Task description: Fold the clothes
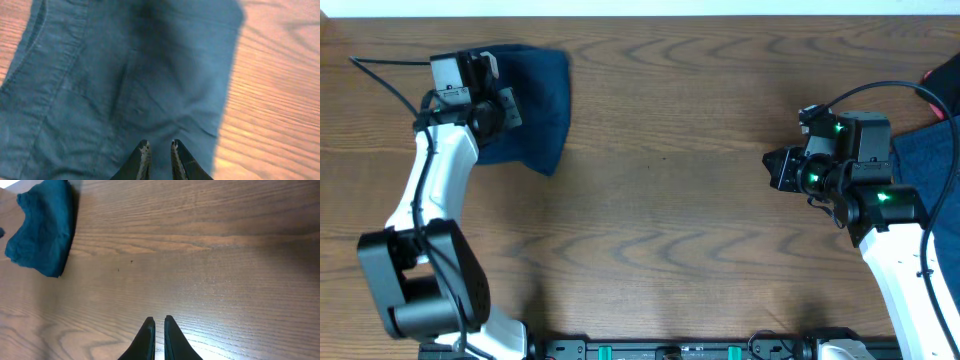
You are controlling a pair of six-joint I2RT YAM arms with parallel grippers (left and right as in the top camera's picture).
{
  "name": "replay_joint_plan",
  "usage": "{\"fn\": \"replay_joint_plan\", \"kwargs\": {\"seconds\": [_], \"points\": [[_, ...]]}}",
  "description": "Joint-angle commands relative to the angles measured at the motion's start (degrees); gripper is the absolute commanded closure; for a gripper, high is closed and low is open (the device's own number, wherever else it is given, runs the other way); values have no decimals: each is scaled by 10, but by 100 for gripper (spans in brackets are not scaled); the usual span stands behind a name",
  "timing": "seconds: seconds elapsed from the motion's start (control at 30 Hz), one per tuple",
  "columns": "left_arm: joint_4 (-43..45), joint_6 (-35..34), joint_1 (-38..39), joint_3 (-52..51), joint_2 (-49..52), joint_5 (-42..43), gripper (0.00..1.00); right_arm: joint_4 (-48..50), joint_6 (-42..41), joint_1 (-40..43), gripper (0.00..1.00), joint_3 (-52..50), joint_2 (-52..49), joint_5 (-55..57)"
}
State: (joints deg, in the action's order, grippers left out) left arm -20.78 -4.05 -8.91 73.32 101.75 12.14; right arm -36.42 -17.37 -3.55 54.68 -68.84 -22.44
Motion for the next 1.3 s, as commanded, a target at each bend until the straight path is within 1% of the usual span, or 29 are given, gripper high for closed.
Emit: {"fn": "replay_joint_plan", "kwargs": {"seconds": [0.0,0.07,0.2,0.3,0.37,0.4,0.43,0.5,0.53,0.6,0.63,0.67,0.7,0.73,0.77,0.8,0.83,0.87,0.97,1.03,1.1,1.13,1.17,1.27], "points": [[30,34,-5,-3,49,-42,83,-3,2,2,93,4,-2,0],[42,42,-5,-3,71,-42,83,-6,2,2,93,4,-2,-1],[40,43,-5,-3,108,-46,84,-15,2,2,94,4,-2,-1],[39,42,-9,-3,125,-58,85,-25,2,2,94,4,-2,-1],[38,42,-14,-3,128,-58,84,-31,2,2,94,4,-2,-1],[36,42,-16,-2,128,-58,78,-31,3,2,95,4,-2,-1],[31,42,-18,-1,124,-58,71,-32,3,2,95,4,-2,0],[14,43,-20,7,109,-58,62,-30,3,2,92,4,-2,7],[-2,43,-21,15,95,-58,56,-28,3,2,89,4,-2,19],[-40,42,-21,30,56,-58,53,-18,9,2,77,4,-2,53],[-61,42,-20,38,33,-57,52,-10,15,2,65,4,-2,71],[-86,42,-17,48,5,-57,51,-2,20,2,55,4,-2,83],[-107,42,-15,56,-21,-53,49,9,26,2,48,4,-2,92],[-129,42,-11,64,-49,-51,45,19,35,2,43,4,-2,93],[-155,40,-5,70,-82,-48,37,33,50,2,39,4,-2,90],[-175,40,0,72,-113,-43,25,47,64,2,36,4,-2,89],[-194,40,7,73,-143,-40,2,59,75,2,32,5,-1,89],[-218,40,14,73,-177,-38,2,72,86,2,29,5,1,89],[-290,23,36,73,-261,-38,2,95,101,2,27,5,20,73],[-332,23,44,73,-307,-39,2,105,113,2,26,5,41,48],[-368,23,44,73,-349,-38,2,111,141,2,19,5,66,35],[-379,23,44,73,-365,-39,2,111,152,2,13,5,79,36],[-388,23,44,73,-381,-39,2,112,164,2,2,5,95,36],[-392,23,44,73,-410,-39,2,114,168,2,1,5,132,38]]}}
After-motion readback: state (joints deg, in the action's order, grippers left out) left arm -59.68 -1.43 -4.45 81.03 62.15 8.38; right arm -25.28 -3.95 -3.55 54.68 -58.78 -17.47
